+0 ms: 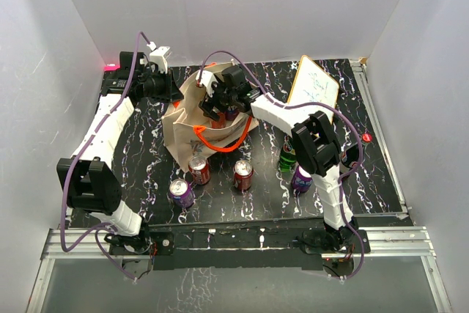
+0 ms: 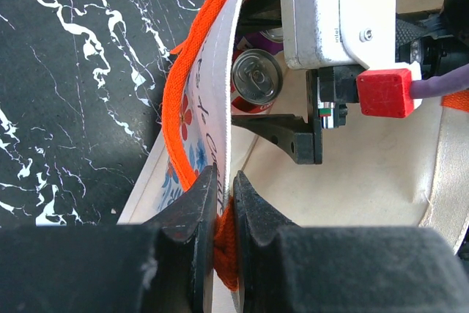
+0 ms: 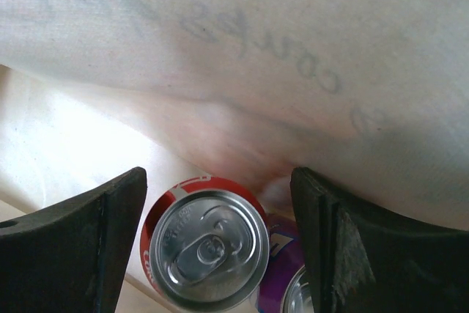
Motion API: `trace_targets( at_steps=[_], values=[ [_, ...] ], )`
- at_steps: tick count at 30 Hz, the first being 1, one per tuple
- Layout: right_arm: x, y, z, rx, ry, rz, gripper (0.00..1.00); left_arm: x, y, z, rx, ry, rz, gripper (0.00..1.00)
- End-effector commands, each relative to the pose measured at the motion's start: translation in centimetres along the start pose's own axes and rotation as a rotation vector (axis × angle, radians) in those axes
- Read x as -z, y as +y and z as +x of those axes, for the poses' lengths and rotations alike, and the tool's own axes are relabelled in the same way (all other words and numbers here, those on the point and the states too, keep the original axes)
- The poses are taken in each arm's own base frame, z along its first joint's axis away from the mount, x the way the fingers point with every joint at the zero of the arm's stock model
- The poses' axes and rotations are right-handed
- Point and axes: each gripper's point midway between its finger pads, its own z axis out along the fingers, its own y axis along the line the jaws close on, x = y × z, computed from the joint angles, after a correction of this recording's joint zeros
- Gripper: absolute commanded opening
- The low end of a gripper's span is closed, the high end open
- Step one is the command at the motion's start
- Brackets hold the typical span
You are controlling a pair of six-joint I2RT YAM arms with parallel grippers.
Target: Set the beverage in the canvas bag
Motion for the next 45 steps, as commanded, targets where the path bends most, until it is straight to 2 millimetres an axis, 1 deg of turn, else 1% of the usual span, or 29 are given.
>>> trace_targets(
  at_steps=[1,4,7,10,12,17,18,20,25,28,31,32,33,36,38,41,42,45],
  values=[
    [1.8,-2.7,-5.2,0.069,-0.127,0.07,0.82,0.3,-0.9,-0.1,-0.001,-0.001,0.036,0.0],
    [1.9,-2.8,-5.4,0.069,-0.13,0.07,0.82,0.4,-0.9,-0.2,-0.004,-0.002,0.034,0.0],
    [2.1,-2.8,-6.0,0.071,-0.143,0.068,0.83,0.4,-0.9,-0.2,-0.006,-0.004,0.033,0.0],
    [2.7,-2.4,-7.3,0.062,-0.17,0.041,0.84,0.4,-0.9,-0.4,-0.001,-0.01,0.037,0.0],
    [3.5,-1.9,-8.7,0.057,-0.202,0.018,0.86,0.4,-1.1,-0.7,0.009,-0.018,0.042,0.0],
    [6.4,-1.5,-12.9,0.03,-0.295,0.006,0.86,0.3,-1.4,-1.4,0.026,-0.037,0.06,0.0],
    [7.2,-1.5,-13.9,0.035,-0.314,0.008,0.86,0.3,-1.4,-1.5,0.027,-0.04,0.059,0.0],
    [8.5,-1.3,-15.3,0.042,-0.339,0.006,0.86,0.2,-1.4,-1.6,0.033,-0.044,0.058,0.0],
    [11.8,-1.0,-18.0,0.039,-0.388,0.027,0.86,0.0,-1.0,-2.1,0.057,-0.058,0.038,0.0],
    [14.3,-0.9,-19.5,0.037,-0.41,0.058,0.86,-0.1,-0.8,-2.4,0.066,-0.063,0.027,0.0],
    [17.2,-1.0,-20.0,0.017,-0.388,0.114,0.86,-0.1,-0.7,-2.9,0.063,-0.073,0.017,0.0],
    [18.0,-1.1,-19.7,0.002,-0.366,0.136,0.86,0.0,-0.7,-3.0,0.059,-0.076,0.016,0.0],
    [19.8,-1.1,-19.9,-0.009,-0.359,0.17,0.86,0.0,-0.6,-3.1,0.054,-0.078,0.013,0.0],
    [23.1,-1.4,-17.9,-0.09,-0.291,0.267,0.86,0.1,-0.5,-3.3,0.031,-0.082,0.007,0.0],
    [25.3,-1.5,-15.7,-0.159,-0.236,0.326,0.86,0.1,-0.4,-3.4,0.022,-0.085,0.002,0.0],
    [28.6,-1.7,-11.8,-0.286,-0.146,0.396,0.85,0.1,-0.3,-3.4,0.016,-0.085,0.0,0.0],
    [29.7,-1.5,-10.5,-0.32,-0.114,0.411,0.85,0.1,-0.3,-3.4,0.016,-0.085,0.001,0.0],
    [32.1,-0.7,-6.8,-0.367,-0.022,0.436,0.85,0.0,-0.3,-3.0,0.02,-0.079,0.0,0.0]
  ],
)
